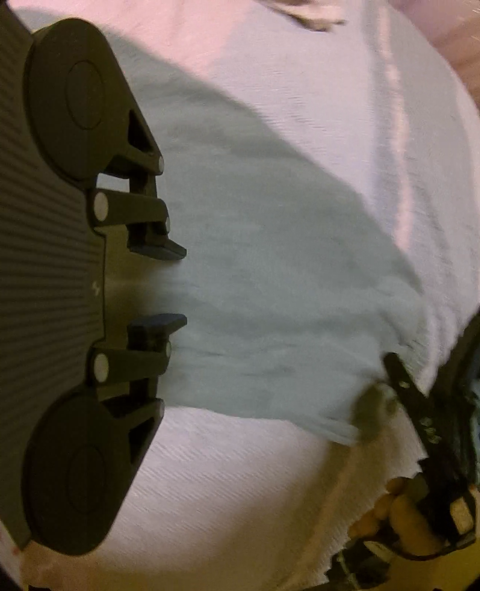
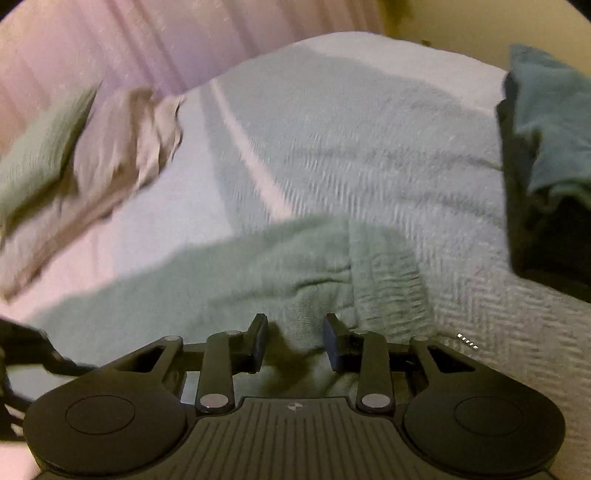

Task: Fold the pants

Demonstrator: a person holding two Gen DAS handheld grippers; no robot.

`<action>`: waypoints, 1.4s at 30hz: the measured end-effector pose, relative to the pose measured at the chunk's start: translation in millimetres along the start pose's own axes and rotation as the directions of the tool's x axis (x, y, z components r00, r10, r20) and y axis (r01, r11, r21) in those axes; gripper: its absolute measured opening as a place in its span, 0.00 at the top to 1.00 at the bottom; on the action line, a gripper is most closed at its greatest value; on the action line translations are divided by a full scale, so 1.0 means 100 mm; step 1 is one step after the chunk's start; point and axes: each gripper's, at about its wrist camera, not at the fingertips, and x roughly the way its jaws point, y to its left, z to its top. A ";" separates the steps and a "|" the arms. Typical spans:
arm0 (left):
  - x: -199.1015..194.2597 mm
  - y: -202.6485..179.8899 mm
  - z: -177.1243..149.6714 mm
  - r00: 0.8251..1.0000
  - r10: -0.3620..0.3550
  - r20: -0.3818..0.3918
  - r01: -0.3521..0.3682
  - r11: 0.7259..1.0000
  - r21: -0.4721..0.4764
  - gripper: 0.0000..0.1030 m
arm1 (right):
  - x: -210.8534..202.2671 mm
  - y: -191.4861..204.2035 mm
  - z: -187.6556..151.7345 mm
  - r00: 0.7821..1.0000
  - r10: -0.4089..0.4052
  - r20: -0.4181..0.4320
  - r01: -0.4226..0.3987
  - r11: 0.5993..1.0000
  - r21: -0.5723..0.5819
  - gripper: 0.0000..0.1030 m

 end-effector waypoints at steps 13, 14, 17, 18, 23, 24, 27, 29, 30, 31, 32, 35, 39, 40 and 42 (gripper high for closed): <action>-1.07 0.34 -1.59 0.978 0.206 0.027 -0.192 0.945 -0.263 0.72 | 0.00 0.97 -0.41 0.986 -0.152 -0.067 0.146 0.985 -0.095 0.64; -1.22 0.39 -1.83 0.974 0.223 0.025 -0.207 0.936 -0.284 0.72 | -0.08 1.13 -0.42 0.984 -0.175 -0.040 0.170 0.980 -0.105 0.64; -1.56 0.58 -2.47 0.965 0.264 0.009 -0.242 0.898 -0.367 0.72 | -0.28 1.74 -0.56 0.984 -0.177 0.010 0.177 0.970 -0.167 0.60; -1.68 0.65 -2.72 0.959 0.282 -0.002 -0.259 0.879 -0.400 0.72 | -0.32 2.00 -0.64 0.986 -0.166 0.022 0.167 0.966 -0.197 0.59; -2.21 0.95 -3.71 0.943 0.330 -0.038 -0.306 0.822 -0.480 0.66 | -0.27 3.47 -1.33 0.998 -0.059 0.002 0.054 0.905 -0.423 0.47; -2.29 1.00 -3.85 0.937 0.346 -0.045 -0.324 0.817 -0.476 0.63 | -0.20 3.74 -1.47 0.999 -0.047 -0.013 0.036 0.883 -0.468 0.46; -2.48 1.14 -4.20 0.910 0.411 -0.047 -0.393 0.823 -0.410 0.56 | 0.01 4.47 -1.84 0.997 0.022 -0.075 -0.062 0.811 -0.581 0.46; -2.50 1.25 -4.37 0.896 0.443 -0.032 -0.430 0.847 -0.313 0.56 | 0.14 4.90 -2.01 0.991 0.070 -0.109 -0.126 0.740 -0.661 0.46; -2.50 1.31 -4.45 0.891 0.452 -0.024 -0.441 0.855 -0.271 0.56 | 0.20 5.07 -2.08 0.989 0.087 -0.116 -0.144 0.704 -0.695 0.46; -2.49 1.36 -4.52 0.883 0.469 -0.019 -0.462 0.861 -0.213 0.56 | 0.28 5.24 -2.15 0.987 0.101 -0.128 -0.163 0.657 -0.736 0.46; -2.43 1.38 -4.56 0.867 0.498 -0.015 -0.495 0.858 -0.133 0.56 | 0.38 5.41 -2.22 0.984 0.104 -0.144 -0.178 0.601 -0.779 0.46; -2.23 1.38 -4.66 0.839 0.543 0.034 -0.544 0.835 0.078 0.56 | 0.67 5.79 -2.42 0.984 0.102 -0.144 -0.175 0.429 -0.886 0.46; -2.02 1.40 -4.77 0.847 0.527 0.076 -0.526 0.805 0.273 0.55 | 1.00 6.03 -2.74 0.987 0.091 -0.135 -0.151 0.202 -0.968 0.46; -1.98 1.41 -4.81 0.845 0.528 0.087 -0.526 0.791 0.312 0.53 | 1.09 6.07 -2.81 0.988 0.084 -0.128 -0.140 0.150 -0.979 0.46; -1.95 1.49 -4.85 0.848 0.522 0.088 -0.522 0.794 0.312 0.53 | 1.21 6.06 -2.92 0.988 0.084 -0.127 -0.134 0.087 -0.987 0.46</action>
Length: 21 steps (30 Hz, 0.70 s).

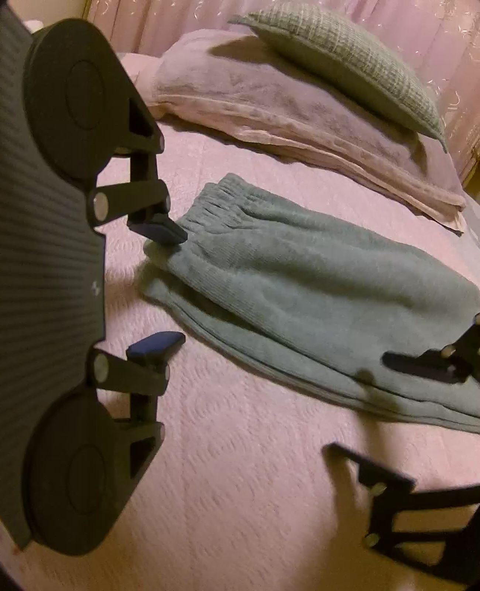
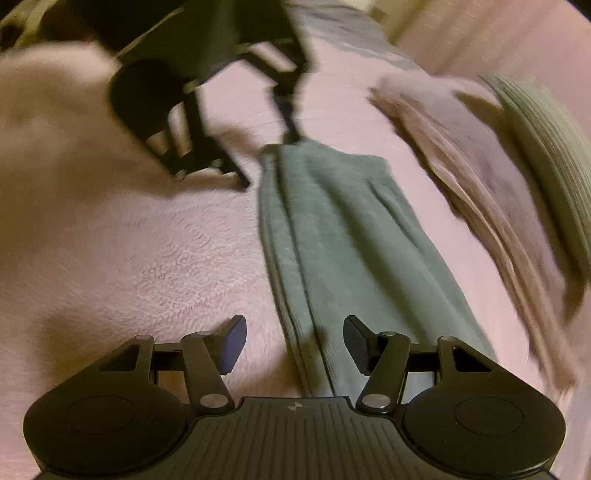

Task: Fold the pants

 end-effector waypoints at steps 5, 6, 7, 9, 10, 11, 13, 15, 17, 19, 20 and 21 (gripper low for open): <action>0.04 0.17 -0.12 0.999 -0.012 -0.031 0.009 0.996 -0.090 0.60 | 0.15 -0.03 0.00 0.999 -0.051 0.012 0.052 0.996 -0.066 0.46; 0.01 0.22 -0.14 0.999 -0.022 -0.033 0.017 0.991 -0.131 0.60 | 0.16 -0.03 0.02 0.998 -0.062 0.019 0.063 0.995 -0.075 0.46; -0.05 0.27 -0.17 0.999 -0.034 -0.033 0.028 0.985 -0.173 0.60 | 0.16 -0.05 0.04 0.998 -0.065 0.023 0.067 0.994 -0.085 0.46; -0.15 0.35 -0.23 0.998 -0.054 -0.020 0.048 0.971 -0.233 0.60 | 0.17 -0.01 0.11 0.997 -0.064 0.037 0.068 0.991 -0.118 0.46; -0.19 0.39 -0.25 0.998 -0.060 -0.013 0.055 0.966 -0.254 0.60 | 0.20 -0.01 0.15 0.997 -0.069 0.041 0.074 0.988 -0.133 0.46; -0.22 0.42 -0.26 0.998 -0.062 -0.011 0.057 0.964 -0.259 0.60 | 0.26 0.02 0.18 0.996 -0.081 0.041 0.086 0.986 -0.145 0.46; -0.24 0.42 -0.28 0.999 -0.045 0.005 0.045 0.975 -0.215 0.55 | 0.34 0.05 0.26 0.993 -0.110 0.039 0.114 0.983 -0.145 0.46; -0.25 0.37 -0.32 0.999 -0.022 0.034 0.026 0.993 -0.116 0.37 | 0.42 0.06 0.32 0.990 -0.135 0.040 0.139 0.980 -0.140 0.46; -0.24 0.32 -0.38 0.996 -0.012 0.085 0.012 1.000 -0.002 0.28 | 0.46 0.08 0.35 0.988 -0.151 0.045 0.156 0.977 -0.145 0.46; -0.19 0.26 -0.44 0.993 -0.003 0.115 -0.011 0.993 0.117 0.28 | 0.49 0.07 0.37 0.987 -0.154 0.054 0.160 0.978 -0.134 0.55; -0.14 0.26 -0.47 0.992 -0.009 0.126 -0.012 0.986 0.165 0.28 | 0.50 0.06 0.38 0.988 -0.149 0.047 0.154 0.981 -0.122 0.75; -0.10 0.27 -0.49 0.990 -0.007 0.143 -0.023 0.979 0.205 0.28 | 0.50 0.04 0.38 0.987 -0.155 0.041 0.158 0.982 -0.105 0.83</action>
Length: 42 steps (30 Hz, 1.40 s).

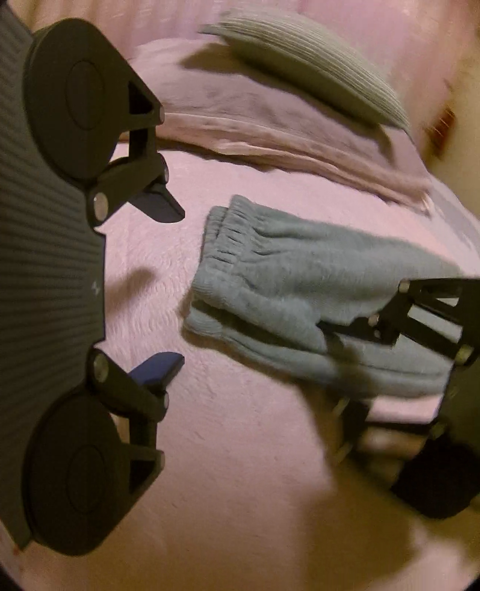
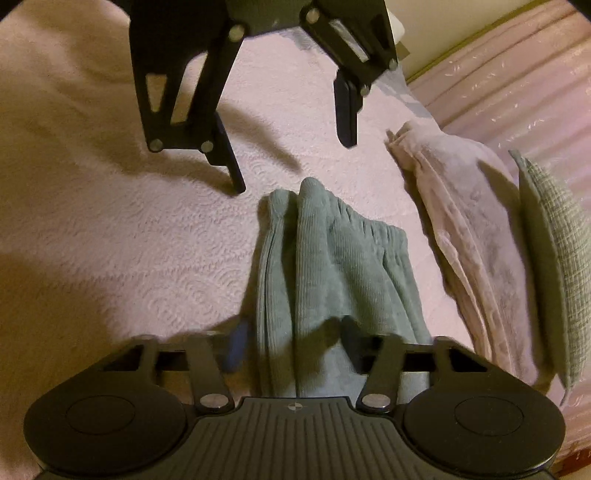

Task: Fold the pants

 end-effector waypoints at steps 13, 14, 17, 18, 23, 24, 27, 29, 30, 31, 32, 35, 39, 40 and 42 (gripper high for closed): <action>0.43 0.32 0.02 0.981 -0.087 0.174 0.024 0.943 0.331 0.62 | -0.39 -0.33 0.03 0.997 -0.054 0.050 0.043 0.979 0.199 0.95; 0.44 0.34 0.04 0.980 -0.109 0.169 0.045 0.936 0.349 0.70 | -0.42 -0.35 0.02 0.997 -0.056 0.051 0.044 0.976 0.214 0.95; 0.41 0.46 0.10 0.978 -0.143 0.151 0.082 0.931 0.356 0.77 | -0.51 -0.41 0.00 0.997 -0.063 0.052 0.046 0.959 0.278 0.95; 0.38 0.51 0.14 0.979 -0.147 0.143 0.088 0.931 0.354 0.78 | -0.54 -0.45 -0.01 0.997 -0.063 0.053 0.043 0.950 0.310 0.95; 0.14 0.89 0.56 0.982 -0.133 0.131 0.069 0.910 0.408 0.79 | -0.81 -0.74 -0.07 0.996 -0.076 0.052 0.038 0.847 0.530 0.95; 0.09 0.99 0.70 0.982 -0.129 0.137 0.061 0.907 0.416 0.79 | -0.88 -0.82 -0.11 0.995 -0.082 0.051 0.037 0.812 0.583 0.95; -0.03 1.24 1.19 0.979 -0.133 0.152 0.049 0.886 0.461 0.79 | -1.17 -1.06 -0.30 0.992 -0.120 0.048 0.047 0.681 0.731 0.95; -0.10 1.39 1.60 0.974 -0.160 0.162 0.058 0.864 0.501 0.79 | -1.39 -1.22 -0.51 0.988 -0.145 0.042 0.050 0.573 0.818 0.95; -0.11 1.45 1.84 0.971 -0.169 0.172 0.057 0.853 0.519 0.79 | -1.51 -1.29 -0.64 0.986 -0.163 0.037 0.053 0.515 0.855 0.95; -0.10 1.49 2.07 0.967 -0.180 0.180 0.058 0.845 0.531 0.79 | -1.61 -1.34 -0.77 0.983 -0.179 0.028 0.059 0.464 0.884 0.95; -0.08 1.52 2.28 0.965 -0.194 0.178 0.068 0.837 0.542 0.79 | -1.73 -1.42 -0.94 0.981 -0.194 0.018 0.062 0.397 0.916 0.95; 0.09 1.51 3.00 0.955 -0.235 0.182 0.080 0.793 0.604 0.80 | -2.01 -1.65 -1.51 0.977 -0.214 -0.012 0.052 0.183 0.982 0.95; 0.55 1.33 3.98 0.934 -0.316 0.166 0.129 0.733 0.668 0.79 | -2.23 -1.84 -2.34 0.974 -0.217 -0.061 0.055 -0.036 0.998 0.95; 0.71 1.23 4.19 0.928 -0.336 0.162 0.139 0.715 0.686 0.78 | -2.24 -1.85 -2.52 0.976 -0.206 -0.065 0.050 -0.078 0.996 0.95; 0.97 1.00 4.51 0.920 -0.365 0.144 0.167 0.697 0.697 0.74 | -2.21 -1.82 -2.93 0.980 -0.180 -0.079 0.046 -0.182 0.982 0.95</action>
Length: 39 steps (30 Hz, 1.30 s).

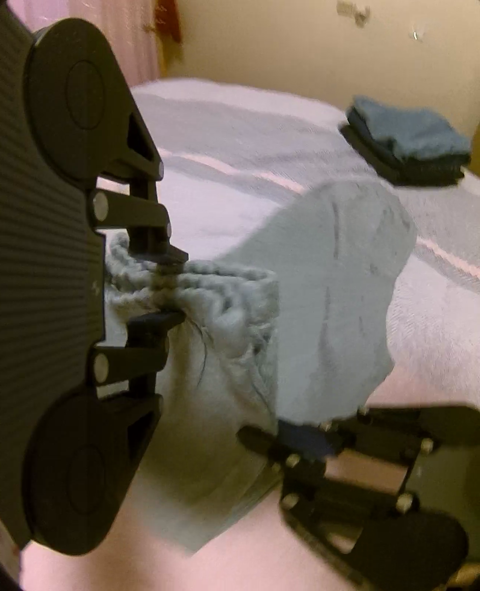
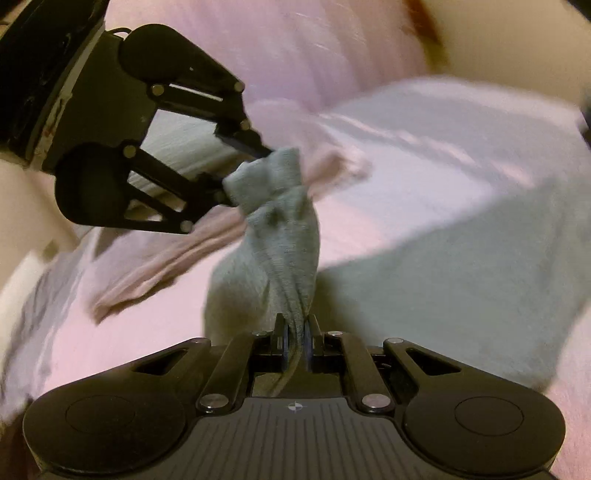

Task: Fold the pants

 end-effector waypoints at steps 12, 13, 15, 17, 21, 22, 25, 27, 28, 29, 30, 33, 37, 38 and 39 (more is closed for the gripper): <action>0.51 0.29 -0.61 0.990 -0.102 -0.099 0.012 0.752 -0.659 0.67 | 0.04 -0.87 -0.09 0.992 0.030 -0.122 -0.001 0.974 0.225 0.91; 0.47 0.22 -0.79 0.986 -0.116 -0.117 -0.007 0.679 -0.734 0.67 | 0.00 -0.82 -0.09 0.993 0.014 -0.119 0.012 0.978 0.209 0.90; 0.43 0.06 -1.03 0.979 -0.145 -0.142 -0.034 0.572 -0.819 0.67 | -0.09 -0.76 -0.03 0.996 -0.023 -0.091 0.036 0.988 0.149 0.90; 0.41 -0.15 -1.28 0.974 -0.177 -0.138 -0.047 0.438 -0.897 0.67 | -0.09 -0.66 0.01 0.997 -0.037 -0.061 0.042 0.996 0.074 0.87; 0.57 -0.43 -1.48 0.976 -0.185 -0.114 -0.055 0.298 -0.953 0.67 | 0.17 -0.50 0.13 0.999 -0.032 -0.015 0.031 0.996 -0.087 0.77; 0.65 -0.49 -1.51 0.976 -0.181 -0.123 -0.066 0.292 -0.954 0.64 | 0.28 -0.53 0.13 0.999 -0.043 -0.021 0.041 0.994 -0.102 0.76; 0.92 -0.52 -1.51 0.978 -0.169 -0.126 -0.076 0.274 -0.959 0.62 | 0.58 -0.66 0.14 0.993 -0.100 -0.067 0.091 0.989 -0.118 0.76; 1.07 -0.59 -1.56 0.978 -0.167 -0.127 -0.080 0.263 -0.962 0.58 | 0.72 -0.76 0.10 0.987 -0.120 -0.111 0.106 0.987 -0.124 0.76; 1.13 -0.62 -1.59 0.979 -0.166 -0.122 -0.077 0.257 -0.963 0.58 | 0.76 -0.78 0.08 0.986 -0.123 -0.115 0.109 0.986 -0.125 0.76; 1.14 -0.64 -1.61 0.980 -0.162 -0.118 -0.075 0.250 -0.965 0.58 | 0.75 -0.76 0.06 0.985 -0.133 -0.112 0.117 0.983 -0.140 0.76; 1.11 -0.65 -1.63 0.981 -0.157 -0.111 -0.070 0.245 -0.967 0.58 | 0.72 -0.74 0.04 0.984 -0.142 -0.110 0.125 0.981 -0.151 0.76; 0.88 -0.68 -1.68 0.985 -0.134 -0.106 -0.070 0.250 -0.966 0.61 | 0.51 -0.58 0.01 0.978 -0.183 -0.103 0.163 0.971 -0.174 0.74; 0.41 -0.86 -1.69 0.993 -0.066 -0.101 -0.067 0.387 -0.920 0.57 | 0.23 0.06 -0.31 0.983 -0.159 -0.090 0.108 0.905 -0.411 0.49; 0.31 -0.93 -1.67 0.994 -0.047 -0.096 -0.067 0.434 -0.898 0.53 | 0.17 0.26 -0.46 0.986 -0.136 -0.098 0.073 0.873 -0.483 0.42; 0.22 -1.02 -1.65 0.995 -0.028 -0.093 -0.067 0.491 -0.868 0.45 | 0.14 0.44 -0.61 0.988 -0.109 -0.107 0.032 0.833 -0.552 0.40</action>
